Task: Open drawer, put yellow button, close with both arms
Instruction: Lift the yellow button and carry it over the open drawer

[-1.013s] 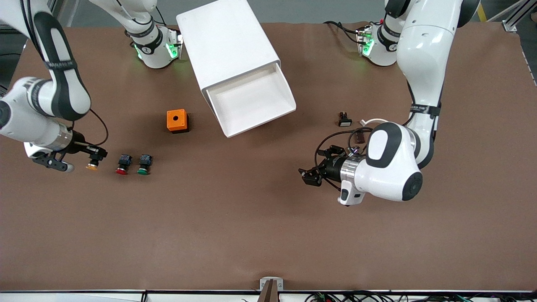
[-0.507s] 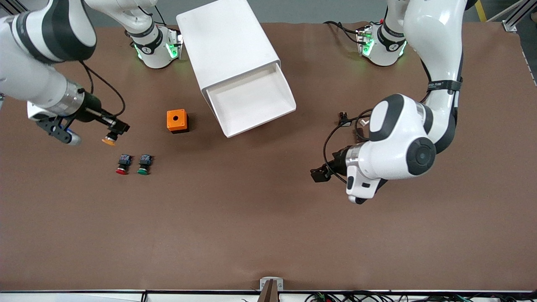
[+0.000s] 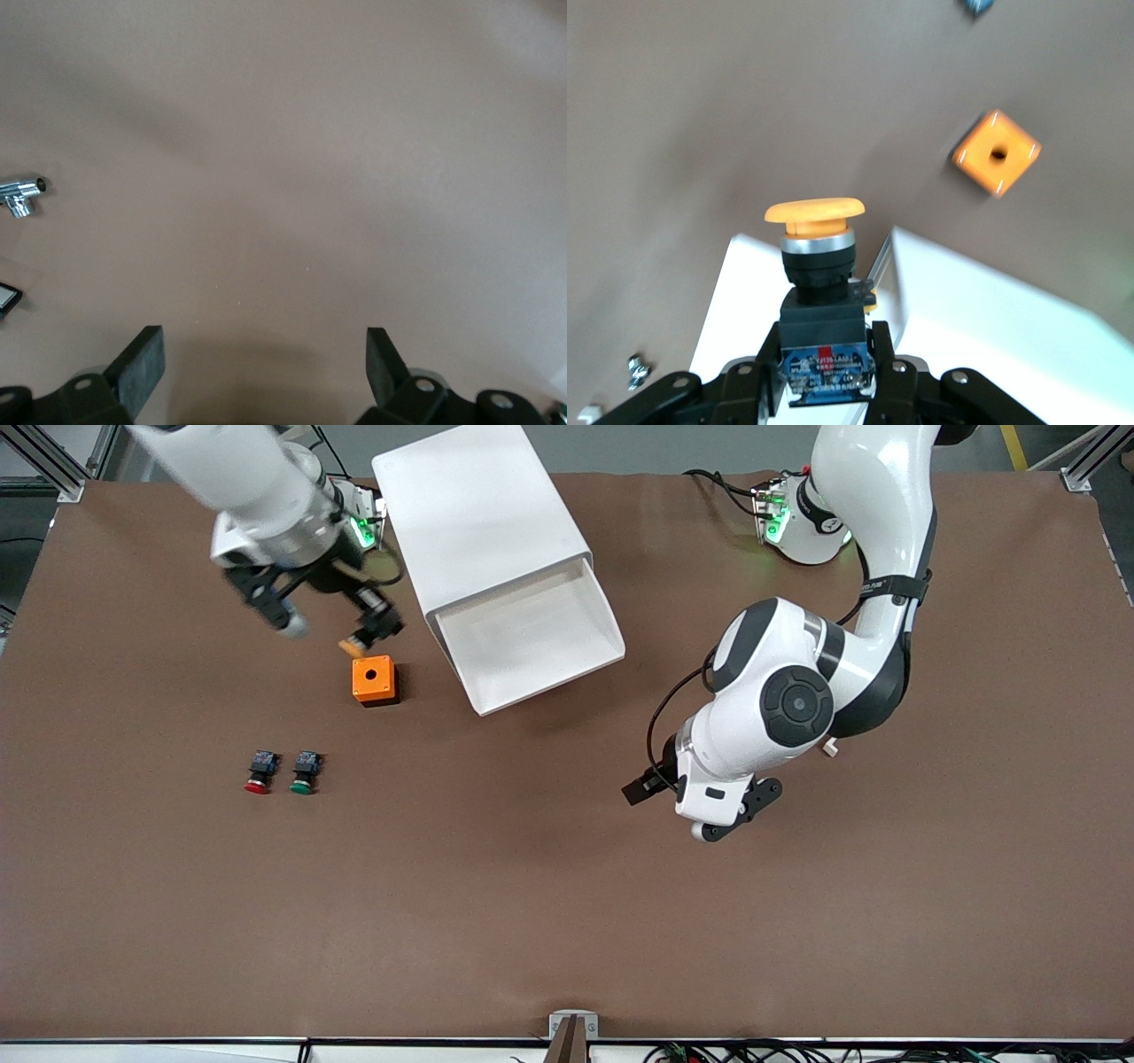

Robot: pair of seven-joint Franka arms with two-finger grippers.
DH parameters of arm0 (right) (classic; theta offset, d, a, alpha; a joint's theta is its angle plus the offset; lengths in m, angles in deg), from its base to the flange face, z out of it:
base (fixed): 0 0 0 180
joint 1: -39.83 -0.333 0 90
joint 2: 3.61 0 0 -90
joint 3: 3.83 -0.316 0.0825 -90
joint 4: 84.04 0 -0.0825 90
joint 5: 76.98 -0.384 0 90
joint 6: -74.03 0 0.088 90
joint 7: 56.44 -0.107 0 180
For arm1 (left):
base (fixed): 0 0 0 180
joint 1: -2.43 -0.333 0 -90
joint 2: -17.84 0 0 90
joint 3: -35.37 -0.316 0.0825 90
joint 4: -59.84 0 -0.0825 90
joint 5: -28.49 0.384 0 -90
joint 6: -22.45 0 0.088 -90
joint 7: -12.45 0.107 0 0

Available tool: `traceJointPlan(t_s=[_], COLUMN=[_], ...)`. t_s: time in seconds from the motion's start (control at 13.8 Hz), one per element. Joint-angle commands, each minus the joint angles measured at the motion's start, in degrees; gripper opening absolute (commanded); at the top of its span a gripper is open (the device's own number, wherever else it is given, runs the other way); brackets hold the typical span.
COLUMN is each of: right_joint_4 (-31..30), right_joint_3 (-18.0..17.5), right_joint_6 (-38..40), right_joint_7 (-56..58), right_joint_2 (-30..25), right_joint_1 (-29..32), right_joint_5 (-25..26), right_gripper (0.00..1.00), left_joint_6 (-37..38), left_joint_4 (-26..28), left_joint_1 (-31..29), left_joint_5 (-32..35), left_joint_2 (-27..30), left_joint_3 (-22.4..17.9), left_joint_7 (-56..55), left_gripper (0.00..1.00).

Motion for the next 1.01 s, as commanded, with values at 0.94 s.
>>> traceJointPlan(t_s=[0.94], right_joint_4=[10.45], right_joint_3=[1.14], right_joint_6=[-10.48], right_joint_7=[-31.81], right_joint_2=[22.25], right_joint_1=[-19.45], right_joint_5=[6.68], right_gripper=[0.00], left_joint_6=[-1.05], left_joint_4=[1.45], left_joint_1=[1.04], left_joint_5=[0.20], left_joint_2=[1.30], left_joint_3=[0.82], left_joint_7=[-0.67], left_gripper=[1.00])
